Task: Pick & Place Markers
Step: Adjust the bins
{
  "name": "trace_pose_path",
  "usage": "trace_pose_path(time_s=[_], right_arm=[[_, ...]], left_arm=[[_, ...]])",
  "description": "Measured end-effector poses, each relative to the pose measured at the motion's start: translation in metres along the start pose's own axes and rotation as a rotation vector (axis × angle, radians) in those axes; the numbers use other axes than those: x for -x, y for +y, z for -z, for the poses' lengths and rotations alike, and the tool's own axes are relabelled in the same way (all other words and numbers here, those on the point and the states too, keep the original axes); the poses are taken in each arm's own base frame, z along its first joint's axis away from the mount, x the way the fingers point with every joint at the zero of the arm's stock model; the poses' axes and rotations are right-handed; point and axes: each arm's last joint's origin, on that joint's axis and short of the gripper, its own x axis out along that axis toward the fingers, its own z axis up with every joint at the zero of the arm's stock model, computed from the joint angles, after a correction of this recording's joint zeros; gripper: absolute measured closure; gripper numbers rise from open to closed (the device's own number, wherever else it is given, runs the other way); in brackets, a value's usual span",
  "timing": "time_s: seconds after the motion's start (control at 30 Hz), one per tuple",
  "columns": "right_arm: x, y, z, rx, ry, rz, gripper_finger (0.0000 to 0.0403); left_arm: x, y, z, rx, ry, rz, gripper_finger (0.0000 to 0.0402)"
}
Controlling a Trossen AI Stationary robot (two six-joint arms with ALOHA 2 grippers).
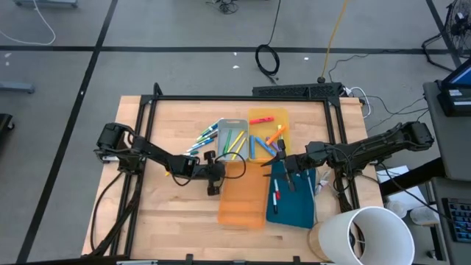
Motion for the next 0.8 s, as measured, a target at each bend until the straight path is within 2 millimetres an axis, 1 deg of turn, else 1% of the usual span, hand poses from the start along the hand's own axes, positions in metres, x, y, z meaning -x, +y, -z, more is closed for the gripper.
trace_pose_path(time_s=[0.1, 0.27, 0.33, 0.47, 0.63, 0.8], right_arm=[[0.0, 0.0, 0.0003, 0.0, 0.002, 0.0, 0.0261], [0.0, 0.0, 0.0002, 0.0, 0.002, 0.0, 0.0261], [0.0, 0.0, 0.0002, 0.0, 0.002, 0.0, 0.0261], [0.0, 0.0, 0.0002, 0.0, 0.002, 0.0, 0.0261], [0.0, 0.0, 0.0005, 0.0, 0.004, 0.0, 0.0261], [0.0, 0.0, 0.0006, 0.0, 0.005, -0.001, 0.0261]], left_arm=[[0.0005, -0.0007, 0.0029, -0.002, 0.034, 0.017, 0.0398], [0.0011, 0.0, 0.0072, 0.017, 0.088, 0.007, 0.0384], [0.0008, 0.0003, 0.0063, 0.019, 0.071, -0.009, 0.0383], [0.0004, 0.0014, 0.0043, 0.021, 0.044, -0.042, 0.0397], [-0.0002, 0.0072, 0.0069, 0.074, 0.071, -0.103, 0.0394], [0.0002, 0.0092, 0.0091, 0.085, 0.083, -0.163, 0.0396]])
